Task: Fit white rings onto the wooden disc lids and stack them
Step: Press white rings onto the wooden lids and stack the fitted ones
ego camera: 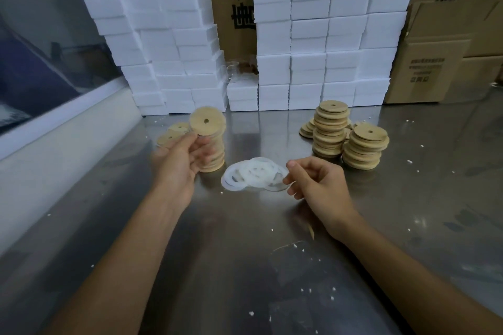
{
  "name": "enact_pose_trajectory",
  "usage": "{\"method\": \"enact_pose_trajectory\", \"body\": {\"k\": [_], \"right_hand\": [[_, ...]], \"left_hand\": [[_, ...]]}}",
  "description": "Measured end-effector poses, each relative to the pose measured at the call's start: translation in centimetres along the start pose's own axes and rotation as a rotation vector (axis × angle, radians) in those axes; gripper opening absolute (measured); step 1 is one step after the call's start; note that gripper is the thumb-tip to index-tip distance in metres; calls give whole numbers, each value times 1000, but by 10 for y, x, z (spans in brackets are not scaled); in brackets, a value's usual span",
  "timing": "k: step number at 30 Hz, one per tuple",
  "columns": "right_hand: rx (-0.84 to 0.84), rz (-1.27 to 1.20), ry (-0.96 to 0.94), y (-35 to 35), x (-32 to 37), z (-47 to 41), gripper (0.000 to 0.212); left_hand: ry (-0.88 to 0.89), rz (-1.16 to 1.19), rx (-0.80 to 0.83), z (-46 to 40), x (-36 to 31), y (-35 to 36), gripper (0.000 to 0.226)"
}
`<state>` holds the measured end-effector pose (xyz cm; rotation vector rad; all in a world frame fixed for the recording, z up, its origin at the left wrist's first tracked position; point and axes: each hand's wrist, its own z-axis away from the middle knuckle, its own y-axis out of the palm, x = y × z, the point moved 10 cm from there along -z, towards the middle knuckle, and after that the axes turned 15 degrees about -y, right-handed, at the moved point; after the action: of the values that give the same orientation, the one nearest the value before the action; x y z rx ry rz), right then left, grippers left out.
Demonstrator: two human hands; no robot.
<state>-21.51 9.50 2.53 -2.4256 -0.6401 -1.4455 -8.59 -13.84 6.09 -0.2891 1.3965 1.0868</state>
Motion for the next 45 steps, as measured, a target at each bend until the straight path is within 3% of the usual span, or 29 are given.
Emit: {"method": "enact_pose_trajectory", "body": {"k": [5, 12, 17, 27, 30, 33, 37, 45], "right_hand": [[-23, -11, 27, -2, -4, -1, 14], [-22, -1, 40, -2, -5, 0, 16], [-20, 13, 49, -2, -6, 0, 16], [-60, 88, 17, -8, 1, -1, 15], [-156, 369, -168, -27, 23, -3, 12], [-367, 743, -432, -56, 59, 0, 7], [-487, 897, -464, -94, 58, -7, 32], [-369, 874, -159, -116, 19, -24, 69]], "left_hand": [[-121, 91, -108, -26, 3, -8, 9], [-171, -2, -199, -39, 26, -28, 17], [75, -191, -303, -18, 28, -37, 11], [492, -895, -99, 13, 38, 23, 15], [610, -1200, -80, 22, 48, 39, 8], [610, -1312, -33, 25, 57, 45, 15], [591, -1318, -43, 27, 57, 45, 19], [549, -1353, -34, 31, 61, 43, 23]]}}
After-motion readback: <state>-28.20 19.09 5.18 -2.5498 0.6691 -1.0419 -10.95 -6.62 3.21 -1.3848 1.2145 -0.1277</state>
